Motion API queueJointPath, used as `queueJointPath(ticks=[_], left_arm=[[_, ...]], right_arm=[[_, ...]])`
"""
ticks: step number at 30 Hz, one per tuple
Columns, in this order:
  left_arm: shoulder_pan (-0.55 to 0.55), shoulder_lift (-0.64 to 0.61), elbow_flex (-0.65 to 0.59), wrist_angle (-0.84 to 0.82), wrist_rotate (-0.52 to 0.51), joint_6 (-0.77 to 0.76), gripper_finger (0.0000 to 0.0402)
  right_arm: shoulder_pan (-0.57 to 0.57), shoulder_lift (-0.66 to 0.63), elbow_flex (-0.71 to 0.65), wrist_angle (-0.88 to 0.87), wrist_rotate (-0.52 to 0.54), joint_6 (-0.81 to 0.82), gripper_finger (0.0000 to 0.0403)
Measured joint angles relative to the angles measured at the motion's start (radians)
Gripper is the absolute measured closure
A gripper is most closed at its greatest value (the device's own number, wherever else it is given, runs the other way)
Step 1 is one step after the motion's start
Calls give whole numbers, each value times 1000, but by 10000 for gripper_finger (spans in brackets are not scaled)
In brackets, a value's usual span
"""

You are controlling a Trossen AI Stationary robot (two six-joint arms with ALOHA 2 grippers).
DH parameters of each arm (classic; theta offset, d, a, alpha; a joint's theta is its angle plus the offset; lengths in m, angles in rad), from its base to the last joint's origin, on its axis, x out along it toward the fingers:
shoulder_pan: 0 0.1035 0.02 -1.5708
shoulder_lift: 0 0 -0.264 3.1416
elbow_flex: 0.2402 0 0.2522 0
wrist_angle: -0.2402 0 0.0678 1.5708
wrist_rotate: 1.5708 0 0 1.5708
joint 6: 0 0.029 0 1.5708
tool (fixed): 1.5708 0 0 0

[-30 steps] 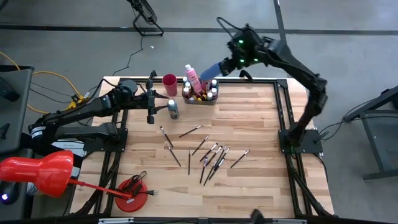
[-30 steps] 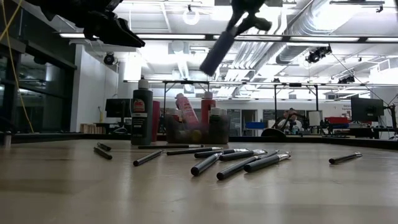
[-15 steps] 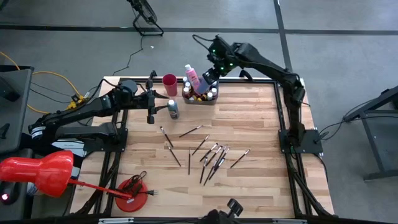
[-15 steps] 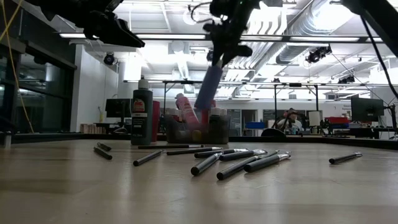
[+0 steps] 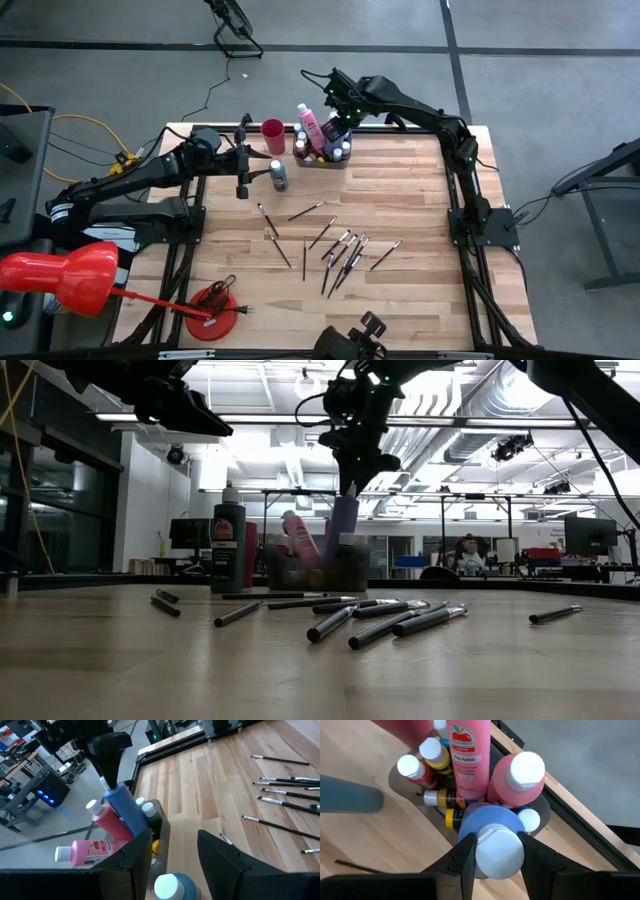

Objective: Pick & Place Paint Supplies
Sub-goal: Put the big blue paint bottle into the black bin

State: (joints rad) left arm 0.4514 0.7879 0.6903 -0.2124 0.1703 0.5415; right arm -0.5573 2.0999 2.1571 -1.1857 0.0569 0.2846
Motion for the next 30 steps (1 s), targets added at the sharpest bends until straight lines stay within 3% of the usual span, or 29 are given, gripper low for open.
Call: queueJointPath(ticks=[8,23,30], left_arm=[[0,0,0,0,0,0,249],[0,0,0,0,0,-1,249],[0,0,0,0,1,-70,249]], right_arm=[[-5,0,0,13,16,-11,275],[-6,0,2,53,28,-29,207],[-6,-6,2,51,20,-27,170]])
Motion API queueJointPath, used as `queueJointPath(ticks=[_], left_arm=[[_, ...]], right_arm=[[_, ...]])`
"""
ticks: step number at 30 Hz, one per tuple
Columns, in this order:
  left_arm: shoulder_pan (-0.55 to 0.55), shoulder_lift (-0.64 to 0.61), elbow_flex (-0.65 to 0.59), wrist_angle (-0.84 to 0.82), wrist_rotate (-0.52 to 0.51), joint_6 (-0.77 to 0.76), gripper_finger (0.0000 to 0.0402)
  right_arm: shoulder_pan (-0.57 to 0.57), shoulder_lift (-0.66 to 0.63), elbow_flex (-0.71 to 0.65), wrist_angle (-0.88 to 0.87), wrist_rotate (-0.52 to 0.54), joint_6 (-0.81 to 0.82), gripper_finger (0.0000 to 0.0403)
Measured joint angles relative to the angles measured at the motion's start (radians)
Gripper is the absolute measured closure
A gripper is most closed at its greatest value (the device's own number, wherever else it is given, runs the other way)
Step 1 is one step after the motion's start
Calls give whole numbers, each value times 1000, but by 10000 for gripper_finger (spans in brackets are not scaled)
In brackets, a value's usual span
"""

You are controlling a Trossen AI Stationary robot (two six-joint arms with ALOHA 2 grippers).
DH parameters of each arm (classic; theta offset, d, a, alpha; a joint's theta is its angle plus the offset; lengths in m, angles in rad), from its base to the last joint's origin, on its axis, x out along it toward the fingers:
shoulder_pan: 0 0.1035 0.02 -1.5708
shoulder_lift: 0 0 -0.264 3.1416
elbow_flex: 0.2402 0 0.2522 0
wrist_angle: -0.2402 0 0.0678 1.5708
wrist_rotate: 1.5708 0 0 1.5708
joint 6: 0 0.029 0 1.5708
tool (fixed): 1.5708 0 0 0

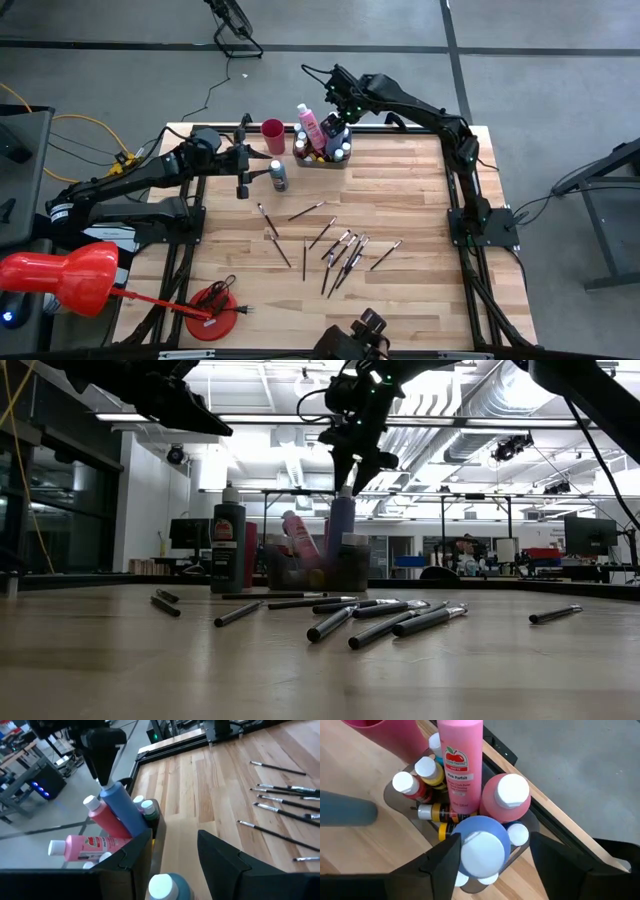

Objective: Pick & Place Paint Supplies
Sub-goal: Put the big blue paint bottle into the black bin, then put the big black paint bottle into the black bin

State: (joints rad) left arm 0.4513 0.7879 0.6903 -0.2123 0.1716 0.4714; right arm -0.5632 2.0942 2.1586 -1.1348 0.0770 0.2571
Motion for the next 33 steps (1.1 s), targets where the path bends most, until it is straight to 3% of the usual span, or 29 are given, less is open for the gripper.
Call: queueJointPath(ticks=[10,16,27,33], left_arm=[[0,0,0,0,-5,-17,249],[0,9,0,-11,-78,-86,249],[0,124,0,-36,-51,-65,249],[0,180,0,-37,-91,-31,249]], right_arm=[[-6,-66,-2,-6,-15,-1,143],[-6,-123,-2,-65,-24,-1,144],[-6,-221,-1,-170,33,-4,145],[-4,-239,-1,-180,37,-17,145]])
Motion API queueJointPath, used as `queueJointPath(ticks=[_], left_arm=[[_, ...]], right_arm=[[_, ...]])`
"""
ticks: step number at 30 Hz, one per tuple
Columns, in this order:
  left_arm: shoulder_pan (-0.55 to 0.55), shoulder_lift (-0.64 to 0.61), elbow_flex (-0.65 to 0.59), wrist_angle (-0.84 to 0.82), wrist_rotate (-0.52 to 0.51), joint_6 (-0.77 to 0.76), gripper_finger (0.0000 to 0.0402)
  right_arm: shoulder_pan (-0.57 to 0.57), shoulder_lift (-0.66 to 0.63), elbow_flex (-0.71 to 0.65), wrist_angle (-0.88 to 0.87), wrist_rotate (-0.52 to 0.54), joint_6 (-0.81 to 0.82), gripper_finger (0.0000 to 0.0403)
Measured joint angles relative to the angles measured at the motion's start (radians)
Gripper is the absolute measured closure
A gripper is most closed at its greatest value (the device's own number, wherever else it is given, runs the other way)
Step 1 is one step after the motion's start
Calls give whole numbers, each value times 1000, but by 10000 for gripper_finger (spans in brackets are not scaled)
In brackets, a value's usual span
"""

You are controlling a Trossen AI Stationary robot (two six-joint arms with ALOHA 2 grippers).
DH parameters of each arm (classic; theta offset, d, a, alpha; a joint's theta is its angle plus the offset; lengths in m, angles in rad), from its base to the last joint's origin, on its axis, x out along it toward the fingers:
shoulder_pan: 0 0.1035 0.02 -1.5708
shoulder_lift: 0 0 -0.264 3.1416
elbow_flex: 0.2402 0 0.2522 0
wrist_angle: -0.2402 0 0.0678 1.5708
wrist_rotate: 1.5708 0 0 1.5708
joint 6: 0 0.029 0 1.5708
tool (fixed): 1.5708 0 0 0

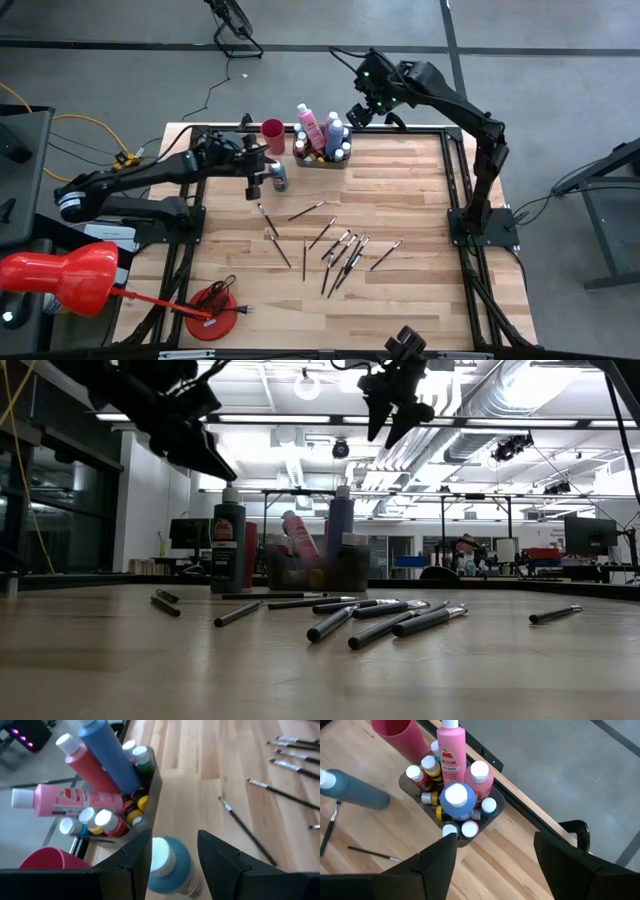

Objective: Pick & Place Paint Supplies
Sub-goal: Put the big black paint bottle into the black bin

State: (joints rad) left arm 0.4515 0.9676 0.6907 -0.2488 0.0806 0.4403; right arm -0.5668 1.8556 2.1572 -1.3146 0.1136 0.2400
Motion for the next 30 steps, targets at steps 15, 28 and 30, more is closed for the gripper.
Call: queueJointPath(ticks=[15,28,30], left_arm=[[0,33,0,17,-100,24,247],[1,35,-10,35,-141,-64,121],[1,36,-35,73,-126,-72,117]], right_arm=[[18,-1,0,-13,-4,-17,145],[17,-1,0,-13,-4,-28,145],[17,0,0,-13,-4,-28,145]])
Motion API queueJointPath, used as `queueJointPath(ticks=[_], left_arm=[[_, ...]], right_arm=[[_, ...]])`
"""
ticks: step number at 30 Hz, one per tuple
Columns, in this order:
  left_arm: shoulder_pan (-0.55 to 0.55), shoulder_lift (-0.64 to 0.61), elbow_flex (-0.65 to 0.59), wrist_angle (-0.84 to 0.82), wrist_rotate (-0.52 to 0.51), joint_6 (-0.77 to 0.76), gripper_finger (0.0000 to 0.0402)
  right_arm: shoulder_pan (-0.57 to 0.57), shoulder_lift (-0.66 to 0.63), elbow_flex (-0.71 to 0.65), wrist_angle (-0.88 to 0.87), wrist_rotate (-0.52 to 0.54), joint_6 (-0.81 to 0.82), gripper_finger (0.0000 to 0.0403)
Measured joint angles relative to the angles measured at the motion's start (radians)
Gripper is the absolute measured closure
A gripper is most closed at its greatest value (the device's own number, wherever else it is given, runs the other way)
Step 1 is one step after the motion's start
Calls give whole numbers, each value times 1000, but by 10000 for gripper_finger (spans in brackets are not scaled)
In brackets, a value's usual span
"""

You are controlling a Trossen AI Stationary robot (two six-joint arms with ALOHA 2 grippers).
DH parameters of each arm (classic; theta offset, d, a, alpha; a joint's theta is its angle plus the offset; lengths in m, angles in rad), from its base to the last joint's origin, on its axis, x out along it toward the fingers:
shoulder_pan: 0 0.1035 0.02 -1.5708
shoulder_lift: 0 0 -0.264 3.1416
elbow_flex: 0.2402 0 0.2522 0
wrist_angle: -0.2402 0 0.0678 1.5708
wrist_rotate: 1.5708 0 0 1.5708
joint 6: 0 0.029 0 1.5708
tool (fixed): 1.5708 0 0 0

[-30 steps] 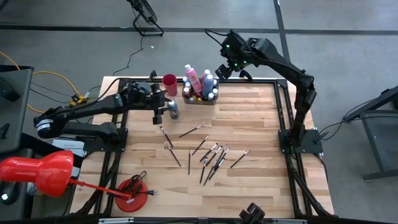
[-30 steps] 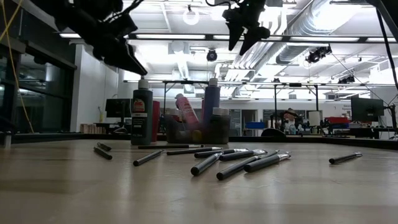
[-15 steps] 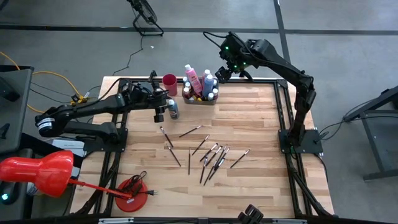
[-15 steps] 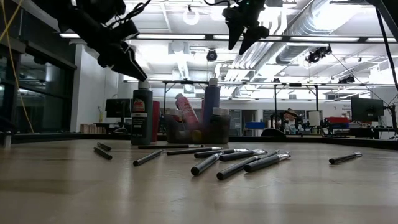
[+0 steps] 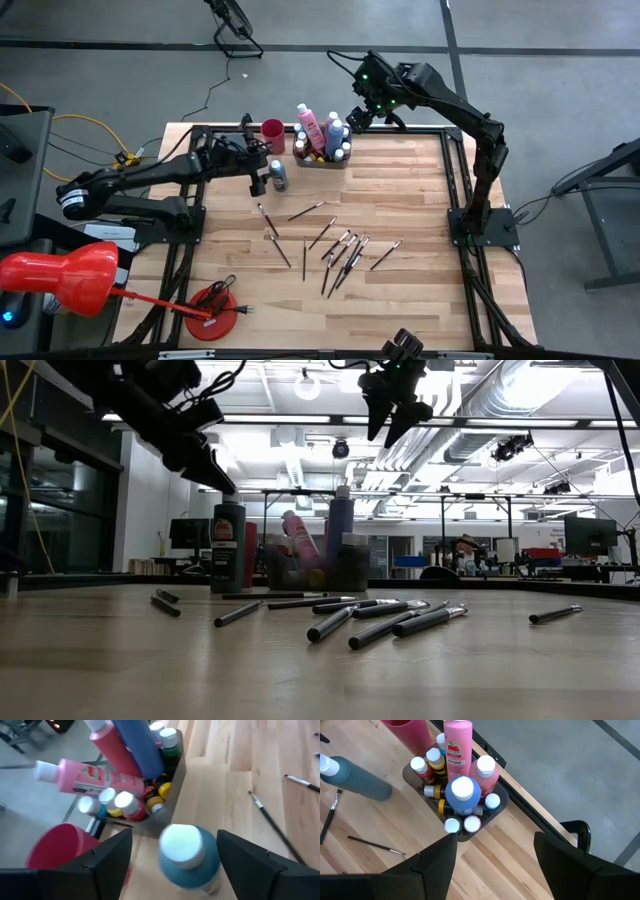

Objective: Pick & Place Paint Supplies
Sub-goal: Put the big black paint bottle into the black bin

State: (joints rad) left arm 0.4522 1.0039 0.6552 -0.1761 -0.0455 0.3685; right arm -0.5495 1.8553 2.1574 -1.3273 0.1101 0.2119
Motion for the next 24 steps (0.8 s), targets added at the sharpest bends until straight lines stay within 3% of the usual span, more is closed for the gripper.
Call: queueJointPath(ticks=[10,20,24], left_arm=[[0,0,-132,240,43,-113,117],[0,0,-133,230,17,-112,117],[0,0,-134,226,-6,-112,137]], right_arm=[[0,0,0,0,0,0,145],[0,1,0,0,0,0,145],[0,1,0,0,0,0,145]])
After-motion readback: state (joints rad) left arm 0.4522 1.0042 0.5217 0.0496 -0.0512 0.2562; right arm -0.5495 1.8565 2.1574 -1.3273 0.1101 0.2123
